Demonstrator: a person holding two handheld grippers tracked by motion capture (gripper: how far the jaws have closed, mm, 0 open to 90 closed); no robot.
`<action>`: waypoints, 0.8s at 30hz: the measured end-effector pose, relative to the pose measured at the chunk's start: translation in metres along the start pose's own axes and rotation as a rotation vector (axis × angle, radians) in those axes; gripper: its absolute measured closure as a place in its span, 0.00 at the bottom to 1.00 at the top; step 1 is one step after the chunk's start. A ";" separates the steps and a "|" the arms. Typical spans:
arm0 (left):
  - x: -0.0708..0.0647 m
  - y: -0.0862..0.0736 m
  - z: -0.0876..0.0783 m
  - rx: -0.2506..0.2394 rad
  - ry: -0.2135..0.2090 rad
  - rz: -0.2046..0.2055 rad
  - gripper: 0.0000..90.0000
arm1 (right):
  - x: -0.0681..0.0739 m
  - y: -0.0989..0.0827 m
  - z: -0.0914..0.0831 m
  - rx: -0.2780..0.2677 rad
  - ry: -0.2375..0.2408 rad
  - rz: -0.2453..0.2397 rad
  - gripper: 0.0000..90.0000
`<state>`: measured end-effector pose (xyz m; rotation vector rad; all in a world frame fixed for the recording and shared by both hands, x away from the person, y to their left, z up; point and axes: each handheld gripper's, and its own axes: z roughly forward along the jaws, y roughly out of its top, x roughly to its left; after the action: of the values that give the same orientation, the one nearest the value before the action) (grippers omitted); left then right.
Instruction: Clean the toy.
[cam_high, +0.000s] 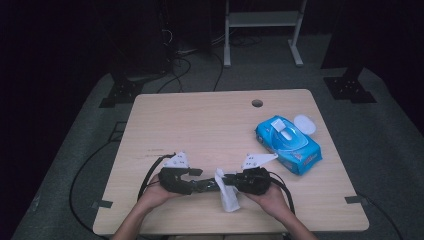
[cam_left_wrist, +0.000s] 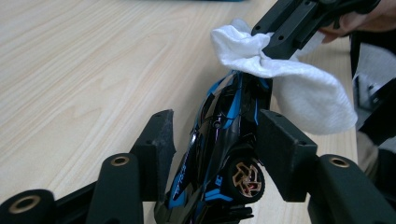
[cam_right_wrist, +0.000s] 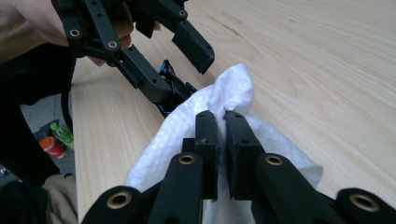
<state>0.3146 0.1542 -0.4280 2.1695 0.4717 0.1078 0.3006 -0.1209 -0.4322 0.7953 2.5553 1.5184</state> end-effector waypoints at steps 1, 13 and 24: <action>-0.001 0.000 0.000 0.001 0.003 0.005 0.50 | 0.002 -0.001 -0.001 0.002 -0.001 -0.006 0.93; -0.019 -0.003 0.011 0.050 0.031 0.120 0.41 | 0.011 -0.012 -0.005 0.041 0.029 -0.031 0.93; -0.026 -0.010 0.026 0.124 0.038 0.176 0.36 | 0.012 -0.021 -0.003 0.088 0.038 -0.043 0.93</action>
<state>0.2940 0.1301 -0.4487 2.3321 0.3150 0.2223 0.2814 -0.1259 -0.4460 0.7225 2.6655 1.4317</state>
